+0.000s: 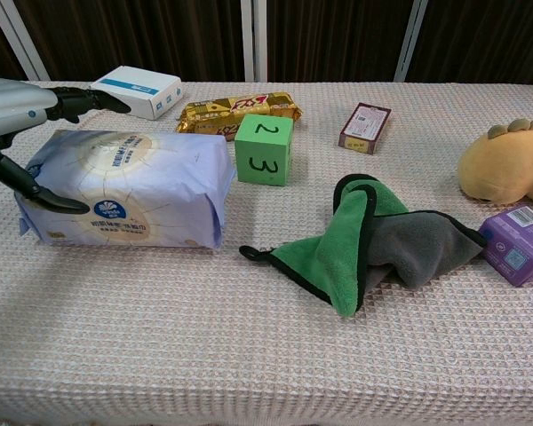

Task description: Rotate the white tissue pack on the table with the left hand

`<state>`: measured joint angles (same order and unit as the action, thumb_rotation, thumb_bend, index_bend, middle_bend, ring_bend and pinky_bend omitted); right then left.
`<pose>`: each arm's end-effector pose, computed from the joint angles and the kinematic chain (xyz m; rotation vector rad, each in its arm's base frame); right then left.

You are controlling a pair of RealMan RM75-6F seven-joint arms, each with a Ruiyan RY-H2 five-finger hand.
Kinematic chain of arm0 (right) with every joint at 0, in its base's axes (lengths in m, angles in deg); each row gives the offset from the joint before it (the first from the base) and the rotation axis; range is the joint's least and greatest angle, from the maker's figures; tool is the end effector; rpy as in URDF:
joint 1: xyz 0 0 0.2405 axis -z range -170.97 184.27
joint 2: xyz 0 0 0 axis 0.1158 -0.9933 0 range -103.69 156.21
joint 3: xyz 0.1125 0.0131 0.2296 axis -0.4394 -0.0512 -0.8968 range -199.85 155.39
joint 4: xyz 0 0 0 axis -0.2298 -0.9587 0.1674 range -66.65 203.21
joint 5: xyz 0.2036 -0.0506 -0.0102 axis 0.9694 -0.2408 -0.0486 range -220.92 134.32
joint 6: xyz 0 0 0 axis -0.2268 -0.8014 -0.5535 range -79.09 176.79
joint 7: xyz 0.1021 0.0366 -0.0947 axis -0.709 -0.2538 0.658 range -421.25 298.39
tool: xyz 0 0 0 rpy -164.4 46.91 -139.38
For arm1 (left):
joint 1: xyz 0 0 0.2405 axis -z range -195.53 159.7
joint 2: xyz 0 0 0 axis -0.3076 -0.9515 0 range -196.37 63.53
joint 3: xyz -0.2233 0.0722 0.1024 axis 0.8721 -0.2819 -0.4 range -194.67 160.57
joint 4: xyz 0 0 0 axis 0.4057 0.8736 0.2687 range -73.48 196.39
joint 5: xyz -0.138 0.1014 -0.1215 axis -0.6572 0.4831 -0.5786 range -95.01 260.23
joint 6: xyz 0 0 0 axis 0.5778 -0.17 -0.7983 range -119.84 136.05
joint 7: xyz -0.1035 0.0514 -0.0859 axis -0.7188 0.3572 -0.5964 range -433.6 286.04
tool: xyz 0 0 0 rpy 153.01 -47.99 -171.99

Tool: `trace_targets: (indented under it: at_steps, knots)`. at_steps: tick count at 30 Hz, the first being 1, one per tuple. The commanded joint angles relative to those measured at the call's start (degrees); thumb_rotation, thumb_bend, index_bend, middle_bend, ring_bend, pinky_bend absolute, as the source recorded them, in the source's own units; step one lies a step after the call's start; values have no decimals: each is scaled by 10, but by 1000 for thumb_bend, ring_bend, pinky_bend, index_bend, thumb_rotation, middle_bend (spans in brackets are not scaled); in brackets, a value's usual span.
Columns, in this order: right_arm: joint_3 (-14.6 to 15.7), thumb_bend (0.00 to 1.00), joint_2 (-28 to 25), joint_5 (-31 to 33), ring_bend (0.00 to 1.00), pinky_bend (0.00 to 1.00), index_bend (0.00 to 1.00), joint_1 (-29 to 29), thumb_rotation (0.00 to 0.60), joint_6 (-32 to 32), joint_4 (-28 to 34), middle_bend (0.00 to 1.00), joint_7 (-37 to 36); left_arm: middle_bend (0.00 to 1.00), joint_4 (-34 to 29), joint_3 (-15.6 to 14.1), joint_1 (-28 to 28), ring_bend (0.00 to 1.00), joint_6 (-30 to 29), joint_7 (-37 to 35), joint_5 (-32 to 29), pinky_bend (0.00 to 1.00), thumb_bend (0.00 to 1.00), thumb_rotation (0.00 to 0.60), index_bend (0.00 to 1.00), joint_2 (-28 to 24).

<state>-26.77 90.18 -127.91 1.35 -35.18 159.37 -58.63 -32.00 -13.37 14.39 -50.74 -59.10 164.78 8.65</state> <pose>-0.3158 -0.1900 0.1655 1.3828 -0.8448 0.8557 -0.1942 0.2885 0.0392 -1.9829 -0.7998 -0.8904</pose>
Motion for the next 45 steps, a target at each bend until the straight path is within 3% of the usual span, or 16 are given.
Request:
trace_targets:
  at_steps: [1, 7, 11, 17, 23, 27, 32, 35, 45]
  knots:
    - [0, 176, 1, 1, 0, 0, 0, 0, 600, 1, -1, 0, 1, 24, 3, -1, 2, 29, 1, 4, -3, 181, 25, 428, 23, 0]
    - [-1, 177, -2, 2, 0, 0, 0, -2, 600, 3, 0, 0, 5, 29, 22, 2, 14, 28, 17, -8, -10, 181, 25, 533, 23, 9]
    - [-2, 178, -2, 3, 0, 0, 0, -3, 600, 5, 2, 0, 8, 152, 34, 2, 25, 28, 32, -22, -8, 180, 42, 596, 24, 13]
    - [0, 180, 0, 5, 0, 0, 0, -3, 600, 9, 3, 0, 9, 462, 31, 2, 28, 75, 43, -39, -26, 183, 289, 600, 118, 12]
    - [0, 182, 0, 8, 0, 0, 0, 0, 600, 5, 2, 0, 7, 648, 13, 10, 23, 199, 21, -52, -25, 210, 308, 600, 186, 1]
    - [-1, 181, -1, 7, 0, 0, 0, 1, 600, 3, 1, 0, 4, 697, -38, 14, 30, 231, 40, -61, -33, 224, 309, 600, 194, -50]
    - [0, 182, 0, 7, 0, 0, 0, 1, 600, 4, -2, 0, 1, 731, -126, 15, 64, 248, 129, -49, -90, 228, 310, 600, 194, -149]
    - [0, 182, 3, 9, 0, 0, 0, 1, 600, 6, -6, 0, -2, 764, -163, 23, 93, 279, 210, -104, -136, 238, 319, 600, 200, -194]
    - [-1, 182, 3, 10, 0, 0, 0, -1, 600, 9, -15, 0, -7, 863, -112, 79, 126, 452, 397, -349, -221, 438, 374, 600, 237, -219]
